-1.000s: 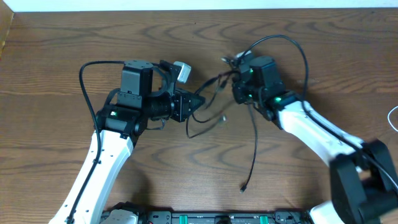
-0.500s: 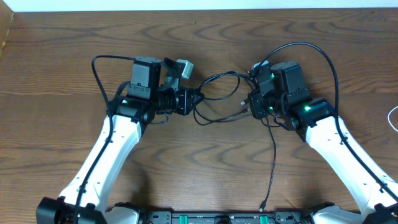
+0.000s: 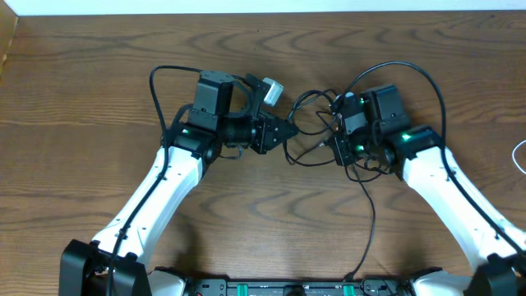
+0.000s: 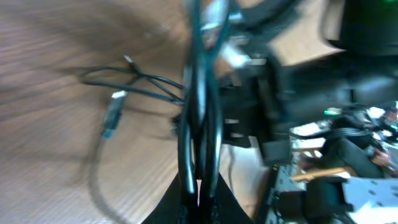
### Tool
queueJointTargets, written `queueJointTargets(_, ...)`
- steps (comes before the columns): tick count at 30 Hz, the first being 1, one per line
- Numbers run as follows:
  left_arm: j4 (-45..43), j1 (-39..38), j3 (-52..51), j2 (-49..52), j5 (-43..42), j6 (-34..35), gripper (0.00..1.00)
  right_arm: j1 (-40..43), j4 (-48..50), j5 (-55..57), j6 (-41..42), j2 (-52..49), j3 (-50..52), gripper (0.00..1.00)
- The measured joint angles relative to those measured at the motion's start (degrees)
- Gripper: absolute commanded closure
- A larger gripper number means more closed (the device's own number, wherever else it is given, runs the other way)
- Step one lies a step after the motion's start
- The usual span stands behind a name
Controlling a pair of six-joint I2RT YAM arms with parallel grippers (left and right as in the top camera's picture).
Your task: Untangle cables
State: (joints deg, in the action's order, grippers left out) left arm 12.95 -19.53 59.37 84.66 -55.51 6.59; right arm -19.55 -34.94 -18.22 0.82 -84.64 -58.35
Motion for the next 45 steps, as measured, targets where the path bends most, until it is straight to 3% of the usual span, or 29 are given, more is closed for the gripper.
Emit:
queueJointTargets(8,-4.87,-0.04,0.0,0.0,-4.59,-0.02,0.92,0.0,-0.02,-0.5,0.0,-2.32,0.0,0.99)
queueJointTargets(14,-5.14,-0.09,0.0,0.0,0.96,0.0,0.92,2.38,-1.42,-6.32,-0.07,-2.29,0.0,0.99)
queueJointTargets(18,-5.05,-0.11,0.0,0.0,5.62,-0.02,0.92,7.58,-5.97,-9.2,-1.05,-1.07,0.0,0.64)
queueJointTargets(21,-4.17,-0.09,0.0,0.07,10.16,-0.02,0.92,11.28,-7.54,-11.17,-1.57,0.46,0.0,0.58)
queueJointTargets(24,-4.02,-0.09,0.0,0.37,12.15,-0.02,0.92,13.35,-7.63,-14.27,-1.95,2.03,0.02,0.43)
queueJointTargets(25,-3.96,-0.09,0.0,0.48,12.68,-0.02,0.92,13.86,-7.61,-15.58,-2.14,2.73,0.0,0.42)
queueJointTargets(26,-3.96,-0.09,0.0,0.5,13.0,0.0,0.92,14.12,-7.56,-16.22,-2.27,3.21,0.0,0.43)
queueJointTargets(28,-3.54,-0.09,0.0,0.5,13.68,0.0,0.92,14.64,-7.26,-17.51,-2.51,4.37,0.02,0.56)
queueJointTargets(30,-2.56,-0.09,0.0,0.5,13.9,-0.02,0.92,15.39,-4.85,-19.8,0.0,5.73,0.02,0.73)
queueJointTargets(33,-1.07,-0.11,0.0,0.5,13.92,-0.02,0.92,15.98,-0.92,-23.3,5.73,6.45,0.0,0.76)
queueJointTargets(35,-0.74,-0.11,0.0,0.52,13.9,-0.02,0.93,15.93,1.36,-25.29,12.57,6.43,0.0,0.86)
queueJointTargets(39,-0.7,-0.11,0.0,0.52,12.94,-1.14,0.92,15.08,6.4,-27.1,27.39,6.1,0.0,0.87)
queueJointTargets(45,-0.57,-0.11,0.0,0.52,7.56,-6.56,0.93,11.65,12.63,-26.71,41.03,5.25,0.0,0.83)
